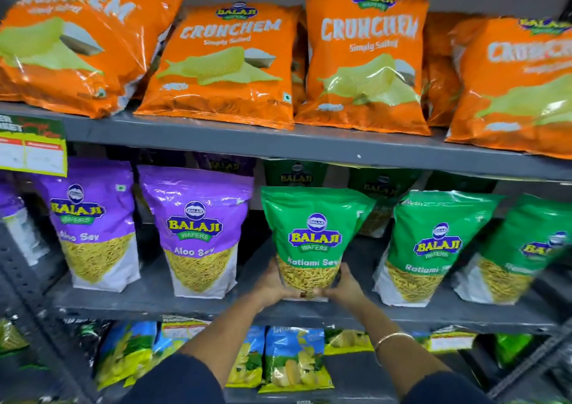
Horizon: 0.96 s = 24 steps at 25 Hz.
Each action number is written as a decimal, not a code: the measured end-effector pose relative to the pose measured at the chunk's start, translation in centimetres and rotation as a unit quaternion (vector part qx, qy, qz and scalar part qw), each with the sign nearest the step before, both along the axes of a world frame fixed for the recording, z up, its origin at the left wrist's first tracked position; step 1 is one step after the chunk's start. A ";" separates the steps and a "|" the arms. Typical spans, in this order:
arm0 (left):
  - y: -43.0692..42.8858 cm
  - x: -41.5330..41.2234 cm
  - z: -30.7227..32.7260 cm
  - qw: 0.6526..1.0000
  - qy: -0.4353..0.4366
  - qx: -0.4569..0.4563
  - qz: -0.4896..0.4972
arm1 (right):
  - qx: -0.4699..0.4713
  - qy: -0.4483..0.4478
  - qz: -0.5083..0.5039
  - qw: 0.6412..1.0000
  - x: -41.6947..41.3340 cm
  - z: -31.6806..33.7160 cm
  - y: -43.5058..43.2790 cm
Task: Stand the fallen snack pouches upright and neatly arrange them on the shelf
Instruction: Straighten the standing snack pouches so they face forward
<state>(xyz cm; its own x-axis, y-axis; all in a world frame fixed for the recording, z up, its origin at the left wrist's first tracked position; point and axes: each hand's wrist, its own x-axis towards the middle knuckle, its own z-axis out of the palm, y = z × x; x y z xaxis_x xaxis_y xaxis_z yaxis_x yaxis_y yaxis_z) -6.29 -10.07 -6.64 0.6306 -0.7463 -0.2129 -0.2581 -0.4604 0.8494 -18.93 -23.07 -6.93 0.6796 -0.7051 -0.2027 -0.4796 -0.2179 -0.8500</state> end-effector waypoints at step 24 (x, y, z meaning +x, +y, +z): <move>-14.4 -12.8 3.1 0.991 -0.052 0.073 -0.101 | -0.034 0.012 -0.049 0.998 -16.5 1.0 -17.0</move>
<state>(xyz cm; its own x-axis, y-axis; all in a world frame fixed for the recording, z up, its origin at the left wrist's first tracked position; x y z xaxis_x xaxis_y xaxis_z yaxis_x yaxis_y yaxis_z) -19.05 -24.43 -3.49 0.4964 -0.8251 -0.2699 -0.4395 -0.5069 0.7415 -35.43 -40.03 -5.89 0.6025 -0.7804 -0.1671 -0.5216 -0.2265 -0.8226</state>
